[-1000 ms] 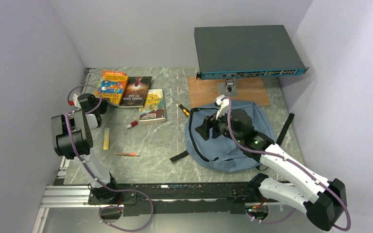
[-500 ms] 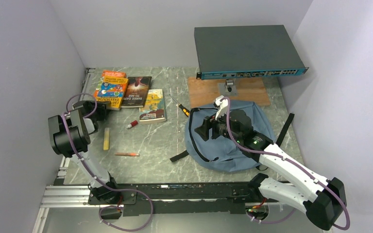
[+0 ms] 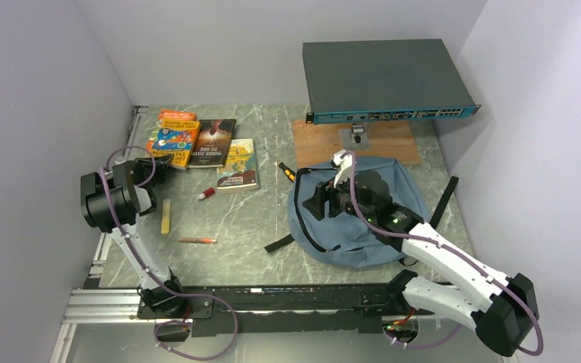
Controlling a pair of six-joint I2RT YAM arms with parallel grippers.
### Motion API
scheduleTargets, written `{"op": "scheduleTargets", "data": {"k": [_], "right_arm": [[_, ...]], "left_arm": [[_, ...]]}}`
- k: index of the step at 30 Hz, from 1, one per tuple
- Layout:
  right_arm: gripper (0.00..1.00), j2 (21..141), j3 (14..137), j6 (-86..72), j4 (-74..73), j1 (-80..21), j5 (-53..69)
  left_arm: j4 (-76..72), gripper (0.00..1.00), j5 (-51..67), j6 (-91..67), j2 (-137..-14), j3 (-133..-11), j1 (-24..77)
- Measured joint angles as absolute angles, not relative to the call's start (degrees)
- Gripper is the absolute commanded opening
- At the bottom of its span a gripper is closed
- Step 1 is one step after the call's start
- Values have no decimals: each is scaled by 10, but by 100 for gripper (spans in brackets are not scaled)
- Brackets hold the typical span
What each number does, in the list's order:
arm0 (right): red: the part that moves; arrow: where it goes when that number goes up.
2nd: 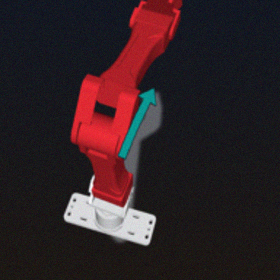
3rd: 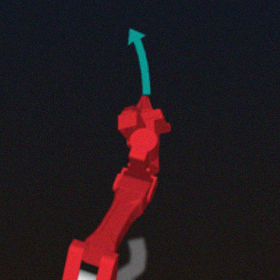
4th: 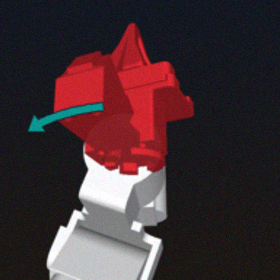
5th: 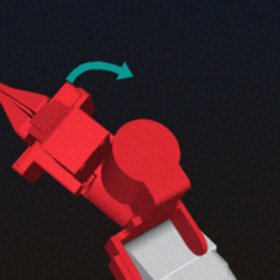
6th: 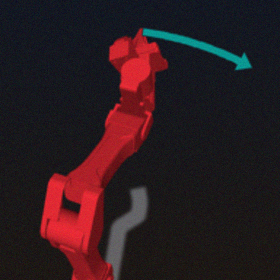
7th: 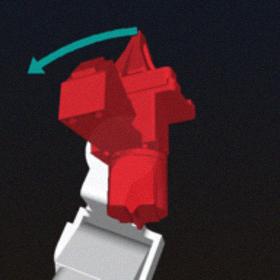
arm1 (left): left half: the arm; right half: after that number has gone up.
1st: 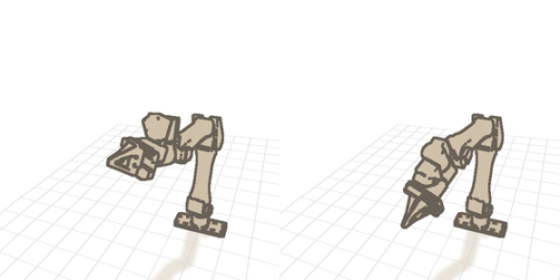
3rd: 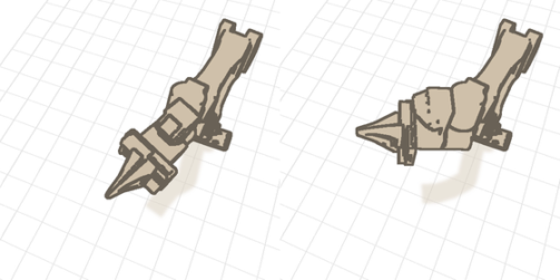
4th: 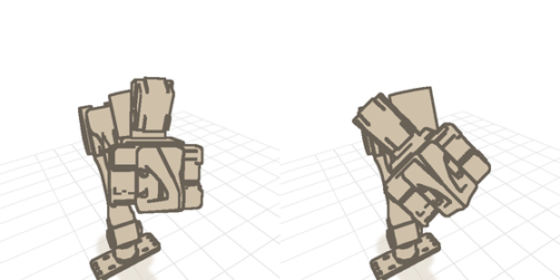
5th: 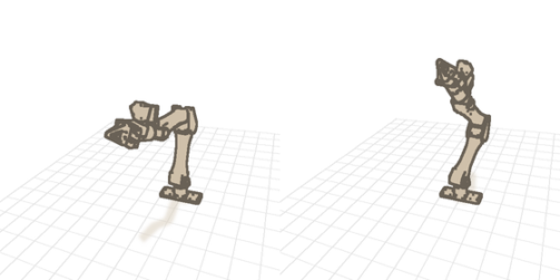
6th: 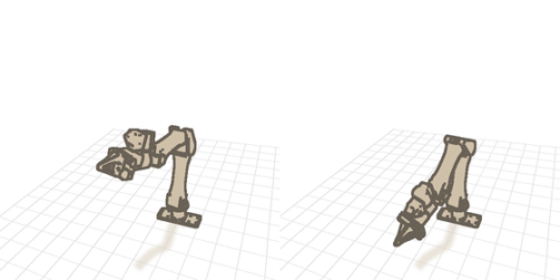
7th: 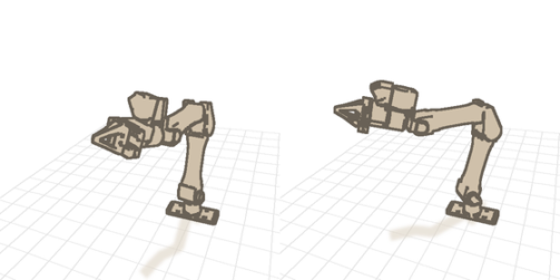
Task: Pack the student bag
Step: Pick up the book from the center of the board.
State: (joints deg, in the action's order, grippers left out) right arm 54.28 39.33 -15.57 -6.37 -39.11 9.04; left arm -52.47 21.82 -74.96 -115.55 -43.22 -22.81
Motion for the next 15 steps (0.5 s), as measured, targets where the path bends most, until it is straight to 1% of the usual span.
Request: {"op": "scheduleTargets", "data": {"k": [3, 6, 9, 12, 15], "right_arm": [[68, 556, 394, -156, -65, -391, 90], [64, 569, 394, -164, -70, -391, 89], [62, 585, 397, -181, -79, -395, 74], [63, 618, 415, -196, -100, -400, 54], [69, 635, 421, -198, -109, -408, 50]], "left_arm": [[-573, 15, 221, -753, -1153, -418, -228], [-576, 8, 212, -748, -1117, -382, -228], [-521, 0, 201, -727, -1023, -337, -228], [-405, 0, 191, -681, -890, -328, -226], [-297, 0, 186, -619, -750, -336, -219]]}}
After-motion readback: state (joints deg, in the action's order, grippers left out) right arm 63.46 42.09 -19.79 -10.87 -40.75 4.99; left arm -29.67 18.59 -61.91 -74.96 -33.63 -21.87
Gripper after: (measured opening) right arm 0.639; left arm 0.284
